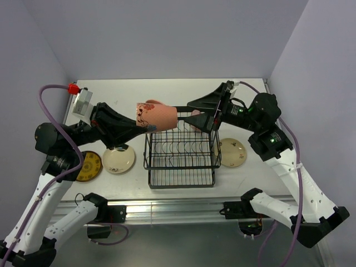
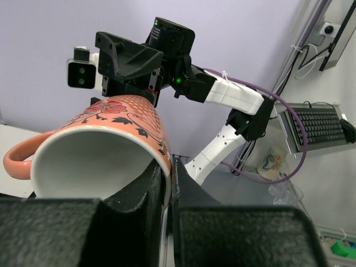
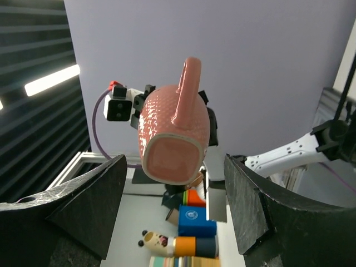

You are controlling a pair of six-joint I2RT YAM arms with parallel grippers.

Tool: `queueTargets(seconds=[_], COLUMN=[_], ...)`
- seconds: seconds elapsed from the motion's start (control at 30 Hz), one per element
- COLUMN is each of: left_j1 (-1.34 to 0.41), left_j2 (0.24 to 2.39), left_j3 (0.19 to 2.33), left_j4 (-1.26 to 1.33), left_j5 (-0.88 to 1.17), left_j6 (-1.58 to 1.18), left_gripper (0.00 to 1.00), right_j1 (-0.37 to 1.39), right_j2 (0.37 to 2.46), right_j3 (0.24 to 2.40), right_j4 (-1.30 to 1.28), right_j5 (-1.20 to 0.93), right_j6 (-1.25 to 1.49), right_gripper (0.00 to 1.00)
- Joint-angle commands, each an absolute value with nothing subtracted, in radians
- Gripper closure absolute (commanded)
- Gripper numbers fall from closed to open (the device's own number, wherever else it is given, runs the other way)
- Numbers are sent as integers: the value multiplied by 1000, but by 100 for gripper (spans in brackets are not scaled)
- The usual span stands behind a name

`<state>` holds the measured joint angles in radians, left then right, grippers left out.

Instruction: Load the mixed dishes into the dish rack

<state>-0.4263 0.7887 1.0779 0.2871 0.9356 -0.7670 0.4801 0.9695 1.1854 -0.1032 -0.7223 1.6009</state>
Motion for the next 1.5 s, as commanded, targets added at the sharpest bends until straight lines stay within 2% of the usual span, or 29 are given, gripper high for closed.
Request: queueTargets(seconds=[0.0, 0.83, 1.47], left_j1=[-426, -426, -425], left_j2=[765, 779, 779], left_j3=[1078, 1060, 1023], left_j4=[440, 509, 601], left_j5=[971, 1025, 1037], left_j6=[-726, -719, -785], left_gripper=[100, 100, 100], right_j1=[534, 742, 793], right_j2=[991, 1025, 1075], right_j3=[1207, 1223, 1221], right_j4=[-31, 31, 117], right_j5=[-703, -607, -597], right_j6=[1652, 1681, 1700], right_gripper=[22, 22, 22])
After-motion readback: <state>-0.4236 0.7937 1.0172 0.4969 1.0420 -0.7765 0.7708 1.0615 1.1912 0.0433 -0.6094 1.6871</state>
